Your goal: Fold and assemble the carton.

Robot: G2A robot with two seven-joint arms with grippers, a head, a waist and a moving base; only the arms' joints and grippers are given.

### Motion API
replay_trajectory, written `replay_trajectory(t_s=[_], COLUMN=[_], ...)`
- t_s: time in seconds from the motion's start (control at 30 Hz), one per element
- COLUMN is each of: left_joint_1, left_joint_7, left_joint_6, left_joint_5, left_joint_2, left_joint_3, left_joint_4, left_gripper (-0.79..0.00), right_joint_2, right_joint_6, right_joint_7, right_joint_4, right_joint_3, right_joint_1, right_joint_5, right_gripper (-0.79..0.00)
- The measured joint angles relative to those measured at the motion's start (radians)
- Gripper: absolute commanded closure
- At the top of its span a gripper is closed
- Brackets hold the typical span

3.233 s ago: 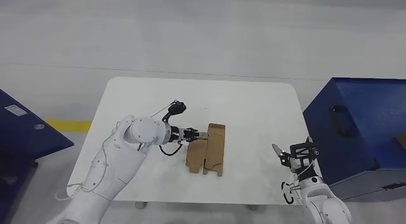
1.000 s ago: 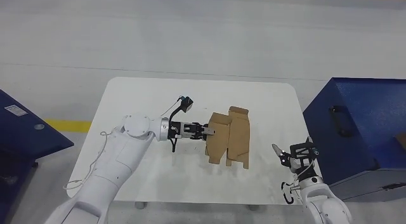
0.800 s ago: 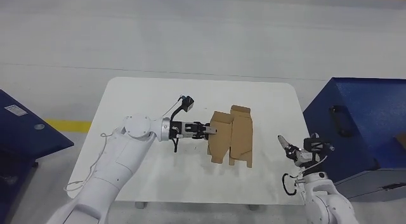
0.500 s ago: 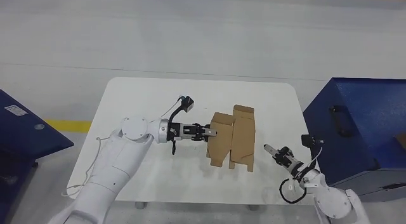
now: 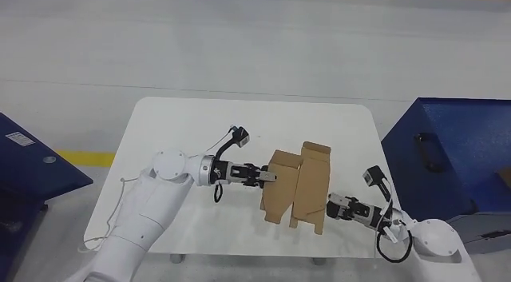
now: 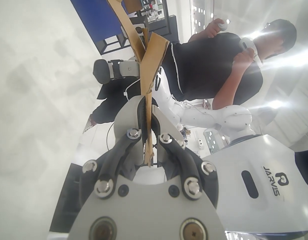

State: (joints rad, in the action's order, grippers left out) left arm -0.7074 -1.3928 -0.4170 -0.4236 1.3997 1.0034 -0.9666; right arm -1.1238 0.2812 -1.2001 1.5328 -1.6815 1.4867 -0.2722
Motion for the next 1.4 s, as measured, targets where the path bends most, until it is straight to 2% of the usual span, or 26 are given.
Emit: replay_trajectory(t_s=[0.3, 0.4, 0.63, 0.9, 1.0, 1.1, 1.13, 1.17, 1.2, 1.3, 1.33, 1.4], left_joint_1=[-0.011, -0.006, -0.004, 0.012, 0.014, 0.010, 0.008, 0.007, 0.006, 0.008, 0.009, 0.014], left_joint_7=[-0.016, -0.001, 0.031, 0.080, 0.079, 0.065, 0.062, 0.059, 0.055, 0.056, 0.056, 0.055], left_joint_6=[0.007, 0.002, -0.012, 0.038, 0.050, 0.054, 0.055, 0.057, 0.060, 0.061, 0.061, 0.061], left_joint_5=[-0.040, -0.034, -0.053, 0.016, 0.015, 0.008, 0.007, 0.004, -0.002, -0.008, -0.008, -0.011], left_joint_2=[-0.007, -0.008, -0.020, -0.021, -0.017, -0.014, -0.014, -0.013, -0.011, -0.008, -0.007, -0.005], left_joint_3=[0.001, 0.001, 0.037, 0.010, -0.007, -0.022, -0.027, -0.031, -0.037, -0.048, -0.052, -0.059], left_joint_4=[-0.025, -0.015, 0.001, 0.017, 0.014, 0.007, 0.005, 0.004, 0.003, 0.007, 0.010, 0.016], left_gripper=[0.000, 0.000, 0.000, 0.000, 0.000, 0.000, 0.000, 0.000, 0.000, 0.000, 0.000, 0.000], right_joint_2=[0.000, 0.004, 0.013, 0.028, 0.033, 0.034, 0.034, 0.033, 0.033, 0.033, 0.033, 0.033], right_joint_6=[-0.028, -0.039, -0.052, -0.087, -0.088, -0.102, -0.111, -0.120, -0.129, -0.131, -0.129, -0.126], right_joint_7=[0.009, -0.026, -0.002, -0.239, -0.245, -0.185, -0.173, -0.169, -0.167, -0.153, -0.151, -0.149], right_joint_4=[-0.005, -0.011, -0.064, -0.112, -0.104, -0.096, -0.094, -0.093, -0.094, -0.095, -0.094, -0.092], right_joint_3=[0.080, 0.084, 0.083, 0.064, 0.052, 0.063, 0.073, 0.083, 0.093, 0.110, 0.115, 0.123], right_joint_1=[-0.049, -0.069, -0.105, -0.145, -0.146, -0.150, -0.153, -0.156, -0.162, -0.171, -0.172, -0.172], right_joint_5=[-0.032, -0.058, -0.022, -0.227, -0.238, -0.214, -0.212, -0.216, -0.224, -0.232, -0.234, -0.235], right_gripper=[-0.785, -0.785, -0.785, -0.785, -0.785, -0.785, -0.745, -0.570, -0.480, -0.311, -0.142, 0.000])
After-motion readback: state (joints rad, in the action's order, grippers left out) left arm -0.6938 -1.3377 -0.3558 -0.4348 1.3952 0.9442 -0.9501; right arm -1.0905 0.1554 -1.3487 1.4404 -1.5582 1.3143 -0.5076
